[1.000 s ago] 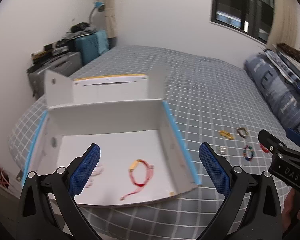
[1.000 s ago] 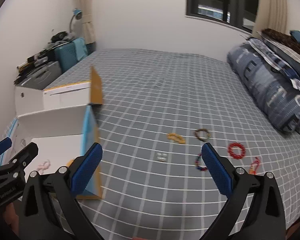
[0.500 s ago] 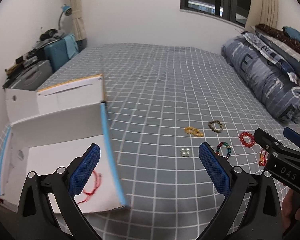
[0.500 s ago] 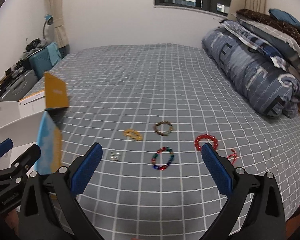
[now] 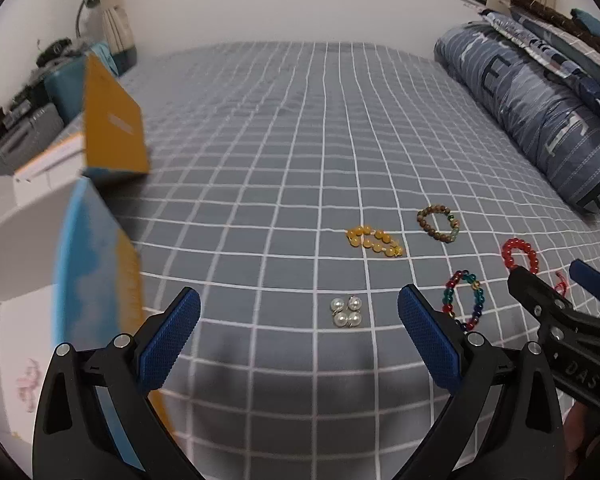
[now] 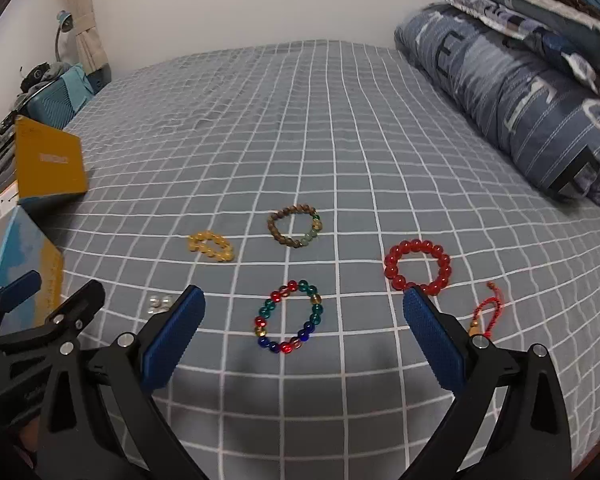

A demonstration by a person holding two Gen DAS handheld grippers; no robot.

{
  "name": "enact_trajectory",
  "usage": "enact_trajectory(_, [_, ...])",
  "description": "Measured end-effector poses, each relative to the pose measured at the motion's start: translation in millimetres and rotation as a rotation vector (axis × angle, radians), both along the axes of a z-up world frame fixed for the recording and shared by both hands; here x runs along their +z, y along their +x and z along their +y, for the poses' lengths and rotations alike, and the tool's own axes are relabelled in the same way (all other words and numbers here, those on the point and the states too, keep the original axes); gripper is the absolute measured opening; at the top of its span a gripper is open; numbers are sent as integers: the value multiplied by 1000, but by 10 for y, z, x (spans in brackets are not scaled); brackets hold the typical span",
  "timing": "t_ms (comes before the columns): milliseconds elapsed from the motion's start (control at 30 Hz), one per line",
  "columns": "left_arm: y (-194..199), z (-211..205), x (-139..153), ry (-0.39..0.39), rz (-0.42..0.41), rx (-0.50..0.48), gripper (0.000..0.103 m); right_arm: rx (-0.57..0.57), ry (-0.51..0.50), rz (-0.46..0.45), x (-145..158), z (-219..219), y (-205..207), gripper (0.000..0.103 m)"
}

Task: Organize jewelry
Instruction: 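Move both tools back over the remaining bracelets and pearl earrings, then grasp the pearl earrings with the left tool while the right tool grasps the multicolour bracelet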

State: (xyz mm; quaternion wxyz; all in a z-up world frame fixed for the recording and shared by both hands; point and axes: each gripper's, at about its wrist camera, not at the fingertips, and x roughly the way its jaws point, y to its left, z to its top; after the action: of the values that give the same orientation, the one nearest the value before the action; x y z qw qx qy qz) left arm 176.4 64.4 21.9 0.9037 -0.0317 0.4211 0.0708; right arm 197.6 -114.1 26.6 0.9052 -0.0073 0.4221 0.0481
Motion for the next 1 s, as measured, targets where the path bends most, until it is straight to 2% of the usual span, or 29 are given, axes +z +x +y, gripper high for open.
enact_trajectory(167, [205, -40, -224, -2, 16, 2, 97, -16, 0, 55, -355, -84, 159, 95])
enact_trajectory(267, [288, -47, -352, 20, 28, -4, 97, -21, -7, 87, -520, -112, 252, 89])
enact_trajectory(433, [400, -13, -515, 7, 34, -5, 97, -50, 33, 142, -736, -194, 413, 79])
enact_trajectory(600, [471, -66, -658, 1, 54, -36, 97, -55, 37, 167, -849, -170, 482, 69])
enact_trajectory(767, [529, -109, -756, 5, 71, -54, 95, -62, 18, 166, -893, -129, 506, 63])
enact_trajectory(1000, [544, -109, -810, 9, 91, -65, 81, -61, 7, 163, -874, -127, 488, 46])
